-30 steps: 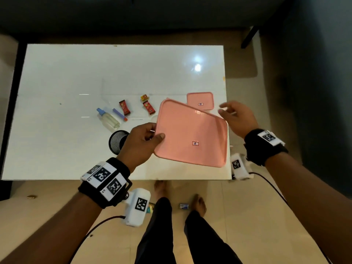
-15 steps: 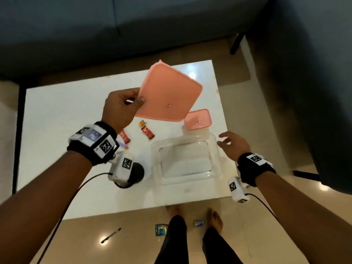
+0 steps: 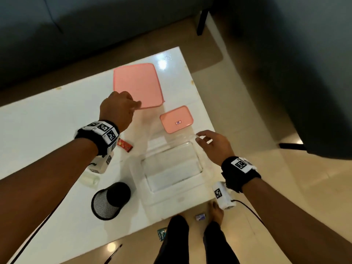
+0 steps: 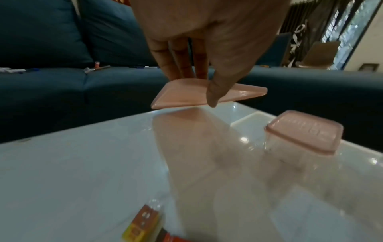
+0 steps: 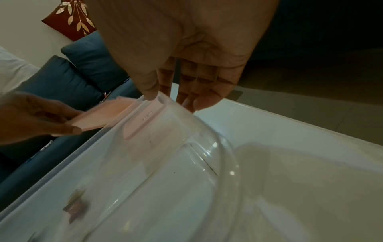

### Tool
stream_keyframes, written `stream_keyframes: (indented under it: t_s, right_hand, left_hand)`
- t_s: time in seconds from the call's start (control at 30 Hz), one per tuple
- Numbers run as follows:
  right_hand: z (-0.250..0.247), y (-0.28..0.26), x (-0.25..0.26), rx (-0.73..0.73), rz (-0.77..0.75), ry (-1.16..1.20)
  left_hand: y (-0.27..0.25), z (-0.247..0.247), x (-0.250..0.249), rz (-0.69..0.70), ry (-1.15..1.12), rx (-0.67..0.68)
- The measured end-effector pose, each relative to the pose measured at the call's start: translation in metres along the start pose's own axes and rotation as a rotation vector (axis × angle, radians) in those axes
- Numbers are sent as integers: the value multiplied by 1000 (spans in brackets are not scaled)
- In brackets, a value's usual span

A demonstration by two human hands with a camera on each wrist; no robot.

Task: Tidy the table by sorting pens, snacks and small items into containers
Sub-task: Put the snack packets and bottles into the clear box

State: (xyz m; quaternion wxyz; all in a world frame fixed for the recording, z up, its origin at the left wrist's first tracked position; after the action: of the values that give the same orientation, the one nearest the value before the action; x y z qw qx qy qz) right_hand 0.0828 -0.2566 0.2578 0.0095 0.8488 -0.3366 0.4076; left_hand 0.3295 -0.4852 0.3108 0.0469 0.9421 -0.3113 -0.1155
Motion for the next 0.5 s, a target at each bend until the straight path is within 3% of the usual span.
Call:
stream_keyframes:
  t_s: [0.33, 0.43, 0.5]
  right_hand:
    - [1, -3, 0, 29, 60, -4]
    - [-2, -3, 10, 24, 25, -69]
    - [-7, -3, 21, -22, -29, -132]
  left_hand:
    - [-22, 35, 12, -125, -10, 218]
    - [-31, 29, 11, -143, -77, 201]
    - [-37, 17, 12, -241, -184, 168]
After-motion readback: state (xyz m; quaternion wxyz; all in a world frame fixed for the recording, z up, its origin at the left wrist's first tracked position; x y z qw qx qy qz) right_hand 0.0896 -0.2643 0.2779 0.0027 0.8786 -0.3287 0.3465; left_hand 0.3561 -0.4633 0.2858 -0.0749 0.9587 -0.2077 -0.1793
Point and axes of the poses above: each hand's wrist, its own y-axis towards the middle knuckle, its own z-axis out of the palm, x = y × z, the point moved 1 cm from there along y, towards the middle knuckle, and after that the axes turned 15 degrees about -x, right-handed, at the moved point
